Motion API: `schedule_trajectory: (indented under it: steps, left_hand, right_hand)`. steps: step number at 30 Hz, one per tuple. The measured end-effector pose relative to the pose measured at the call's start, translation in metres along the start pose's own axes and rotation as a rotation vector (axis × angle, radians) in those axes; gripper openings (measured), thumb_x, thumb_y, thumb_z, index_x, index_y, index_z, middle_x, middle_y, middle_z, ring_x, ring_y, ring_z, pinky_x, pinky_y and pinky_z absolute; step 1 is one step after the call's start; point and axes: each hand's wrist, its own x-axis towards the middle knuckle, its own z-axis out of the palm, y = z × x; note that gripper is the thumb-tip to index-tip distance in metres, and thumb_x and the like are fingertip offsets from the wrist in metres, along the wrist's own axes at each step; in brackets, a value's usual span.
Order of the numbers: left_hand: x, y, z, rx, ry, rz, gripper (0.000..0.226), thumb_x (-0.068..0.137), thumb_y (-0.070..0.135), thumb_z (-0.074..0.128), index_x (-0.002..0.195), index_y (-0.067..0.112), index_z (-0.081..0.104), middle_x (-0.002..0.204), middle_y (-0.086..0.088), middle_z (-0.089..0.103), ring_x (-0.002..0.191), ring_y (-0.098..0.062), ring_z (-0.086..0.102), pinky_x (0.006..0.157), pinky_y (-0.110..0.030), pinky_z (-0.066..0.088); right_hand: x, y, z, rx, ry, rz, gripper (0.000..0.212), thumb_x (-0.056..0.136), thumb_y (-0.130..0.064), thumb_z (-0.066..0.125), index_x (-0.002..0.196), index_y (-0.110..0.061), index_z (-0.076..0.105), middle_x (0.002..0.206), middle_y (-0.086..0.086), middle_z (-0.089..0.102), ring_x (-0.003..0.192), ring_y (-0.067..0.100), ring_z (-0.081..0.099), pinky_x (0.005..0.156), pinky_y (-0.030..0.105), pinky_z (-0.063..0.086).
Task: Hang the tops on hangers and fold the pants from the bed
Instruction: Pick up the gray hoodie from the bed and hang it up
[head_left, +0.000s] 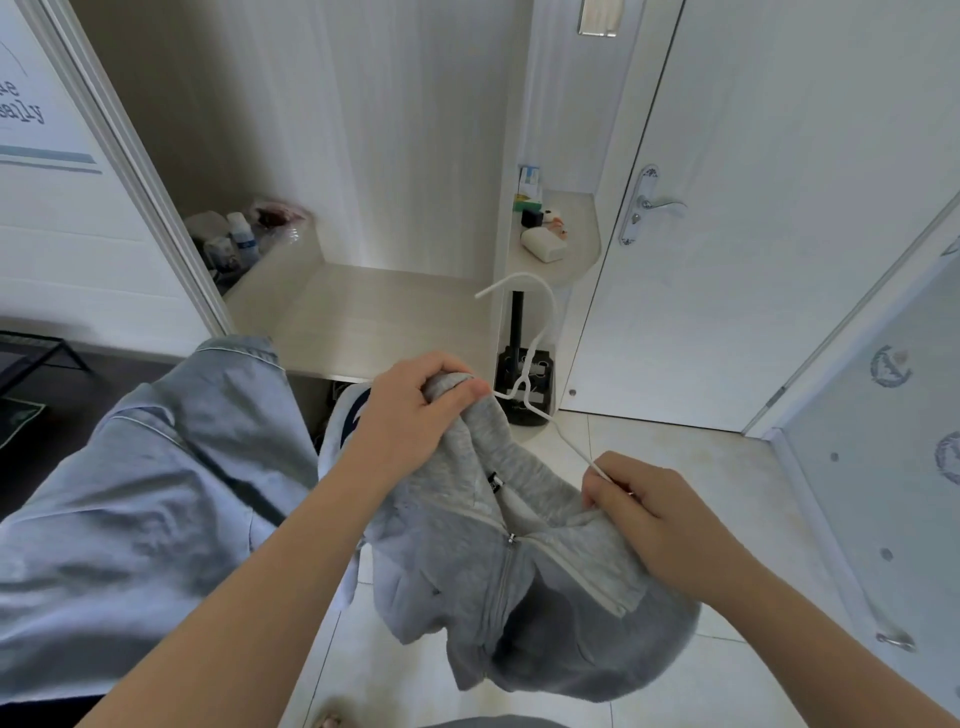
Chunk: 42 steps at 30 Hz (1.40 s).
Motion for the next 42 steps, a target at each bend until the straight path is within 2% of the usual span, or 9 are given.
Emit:
schedule_trajectory:
  steps: [4,11,19,23,25,29,31,37,42]
  left_hand:
    - [0.004,-0.007,0.003,-0.023,-0.047,-0.141,0.007,0.088,0.033,0.074,0.091,0.038,0.071,0.093,0.021,0.071,0.094,0.005,0.064,0.078,-0.008,0.045]
    - [-0.028,-0.023,0.008,-0.038,-0.083,-0.323,0.033,0.090,0.042,0.071,0.121,0.041,0.061,0.129,0.022,0.058,0.121,0.000,0.053,0.103,-0.032,0.045]
    - [-0.073,-0.008,0.007,-0.124,-0.026,-0.382,0.024,0.078,0.054,0.072,0.090,0.036,0.062,0.094,0.017,0.067,0.087,-0.003,0.064,0.072,-0.019,0.053]
    - [-0.084,-0.012,-0.003,-0.098,-0.144,-0.446,0.033,0.069,0.063,0.072,0.090,0.045,0.055,0.097,0.020,0.064,0.092,-0.004,0.064,0.074,-0.026,0.055]
    - [-0.084,-0.018,-0.009,-0.051,-0.178,-0.463,0.038,0.067,0.066,0.074,0.094,0.049,0.052,0.104,0.028,0.061,0.097,0.003,0.061,0.075,-0.018,0.049]
    - [-0.069,-0.033,-0.024,-0.005,-0.148,-0.428,0.043,0.069,0.063,0.073,0.104,0.051,0.051,0.110,0.033,0.058,0.105,0.009,0.055,0.080,-0.004,0.040]
    - [-0.048,-0.038,-0.038,0.036,-0.113,-0.392,0.041,0.070,0.065,0.068,0.105,0.048,0.053,0.109,0.035,0.058,0.103,0.011,0.055,0.080,-0.003,0.040]
    - [0.036,-0.043,-0.102,0.100,-0.017,-0.242,0.018,0.089,0.051,0.065,0.102,0.040,0.059,0.100,0.027,0.063,0.095,0.008,0.059,0.079,-0.008,0.046]
    - [0.109,-0.037,-0.173,0.189,-0.013,-0.075,0.013,0.095,0.044,0.062,0.101,0.033,0.062,0.095,0.019,0.067,0.092,0.000,0.062,0.085,-0.029,0.052]
  right_hand:
    - [0.002,-0.002,0.012,0.156,0.069,0.023,0.029,0.100,-0.016,0.055,0.071,-0.019,0.060,0.067,0.003,0.057,0.062,0.003,0.050,0.060,0.018,0.038]
    - [0.019,0.001,0.031,0.307,0.129,0.140,0.032,0.098,-0.016,0.056,0.066,-0.020,0.059,0.061,-0.012,0.052,0.060,0.000,0.046,0.057,0.015,0.035]
    - [0.074,-0.017,0.063,0.469,0.236,0.157,0.029,0.100,-0.016,0.053,0.072,-0.013,0.062,0.062,-0.013,0.056,0.057,-0.001,0.048,0.051,0.011,0.037]
    - [0.115,-0.037,0.076,0.521,0.207,0.103,0.031,0.101,-0.024,0.054,0.076,-0.004,0.054,0.064,-0.002,0.046,0.058,0.009,0.042,0.051,0.017,0.035]
    - [0.137,-0.052,0.079,0.563,0.185,0.070,0.036,0.101,-0.025,0.055,0.080,0.003,0.049,0.066,0.004,0.040,0.058,0.013,0.037,0.049,0.020,0.032]
    - [0.188,-0.092,0.078,0.620,0.195,0.022,0.037,0.099,-0.024,0.058,0.062,-0.025,0.057,0.058,-0.008,0.044,0.054,0.006,0.041,0.049,0.016,0.037]
    - [0.216,-0.112,0.076,0.643,0.195,-0.001,0.037,0.097,-0.026,0.059,0.061,-0.030,0.058,0.064,-0.001,0.047,0.062,0.013,0.046,0.057,0.026,0.041]
    - [0.300,-0.175,0.061,0.611,0.279,-0.143,0.028,0.099,-0.022,0.058,0.072,-0.012,0.058,0.063,0.003,0.048,0.056,0.010,0.047,0.049,0.020,0.042]
    - [0.365,-0.240,0.039,0.628,0.307,-0.241,0.026,0.101,-0.017,0.055,0.078,-0.006,0.055,0.050,-0.009,0.047,0.044,0.003,0.047,0.041,0.015,0.040]
